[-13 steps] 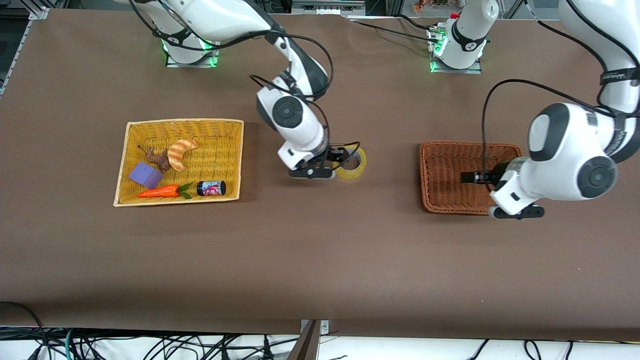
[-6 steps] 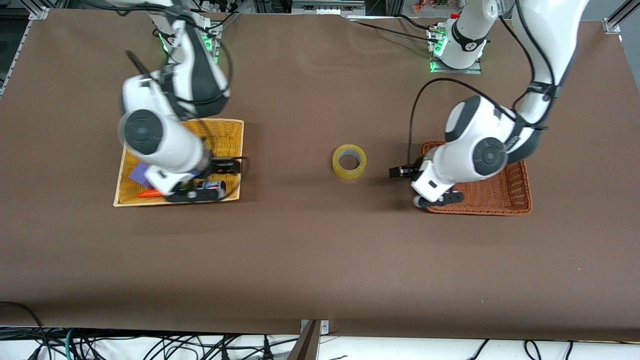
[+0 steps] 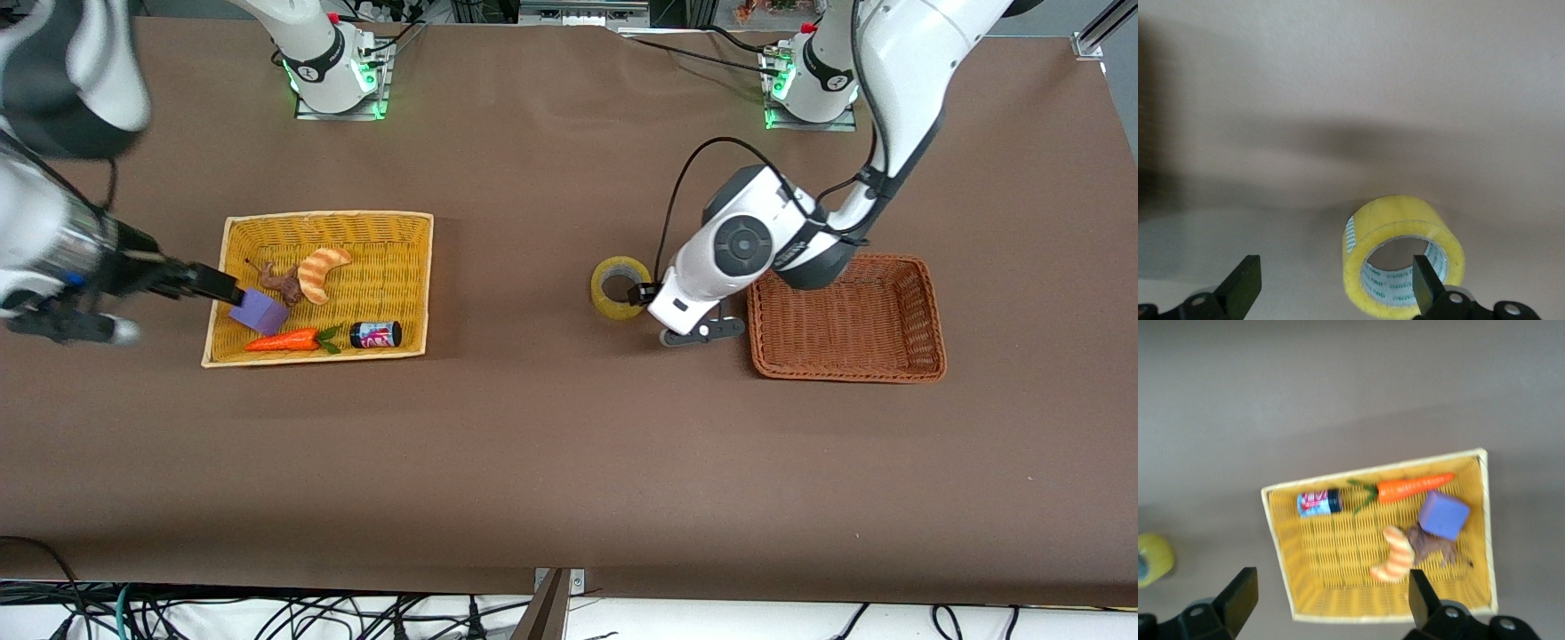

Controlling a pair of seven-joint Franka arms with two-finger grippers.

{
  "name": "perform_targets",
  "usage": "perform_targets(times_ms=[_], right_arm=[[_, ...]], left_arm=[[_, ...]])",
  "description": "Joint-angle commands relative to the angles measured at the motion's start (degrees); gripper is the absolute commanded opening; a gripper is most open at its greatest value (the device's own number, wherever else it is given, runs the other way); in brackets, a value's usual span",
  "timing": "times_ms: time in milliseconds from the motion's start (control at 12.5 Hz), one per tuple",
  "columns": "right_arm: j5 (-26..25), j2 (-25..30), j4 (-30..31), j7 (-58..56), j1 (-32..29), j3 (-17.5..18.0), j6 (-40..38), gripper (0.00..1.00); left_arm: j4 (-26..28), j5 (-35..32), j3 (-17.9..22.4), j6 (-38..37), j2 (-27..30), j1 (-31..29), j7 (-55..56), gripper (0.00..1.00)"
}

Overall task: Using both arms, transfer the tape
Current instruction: 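Grasp the tape roll with the left gripper while the right gripper retracts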

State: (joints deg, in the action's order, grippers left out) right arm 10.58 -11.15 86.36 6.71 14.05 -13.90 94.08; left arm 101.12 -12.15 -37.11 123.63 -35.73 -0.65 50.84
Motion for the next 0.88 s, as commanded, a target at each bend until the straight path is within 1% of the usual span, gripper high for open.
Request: perform_targets(times_ms=[0, 80, 160, 239, 399, 479, 638, 798], right_arm=[[-10.2, 8.5, 5.6, -1.3, -9.4, 12.2, -3.9, 1.00], [-14.2, 11.8, 10.3, -2.7, -9.7, 12.7, -2.0, 1.00], [-14.1, 14.7, 16.2, -4.8, -10.3, 12.6, 3.8, 1.00], [-13.5, 16.4, 20.1, -7.7, -10.7, 12.0, 7.9, 1.00], [-12.9, 16.6, 20.1, -9.3, -11.6, 11.8, 7.4, 1.00], [-12.9, 16.5, 18.6, -9.4, -11.9, 12.3, 6.4, 1.00], [-12.3, 15.9, 15.3, -7.0, -13.1, 12.6, 1.1, 1.00], [-11.2, 14.6, 13.1, -5.3, -13.3, 12.5, 0.0, 1.00]], left_arm=[[0.6, -4.3, -0.8, 2.0, -1.8, 1.3, 3.8, 1.00], [1.1, -5.8, -0.9, 2.1, -1.7, 1.3, 3.8, 1.00], [2.1, -7.2, -1.1, 2.7, -1.7, 1.3, 3.9, 1.00], [3.5, -8.5, -1.4, 4.1, -1.5, 1.3, 3.9, 1.00], [6.8, -10.0, -1.4, 7.4, -1.2, 1.0, 4.4, 1.00], [7.1, -10.1, -1.4, 7.8, -1.3, 1.0, 5.2, 1.00], [8.5, -11.7, -1.7, 7.9, -0.9, 1.0, 5.8, 1.00], [9.6, -13.9, -2.3, 8.0, -0.9, 0.9, 8.3, 1.00]])
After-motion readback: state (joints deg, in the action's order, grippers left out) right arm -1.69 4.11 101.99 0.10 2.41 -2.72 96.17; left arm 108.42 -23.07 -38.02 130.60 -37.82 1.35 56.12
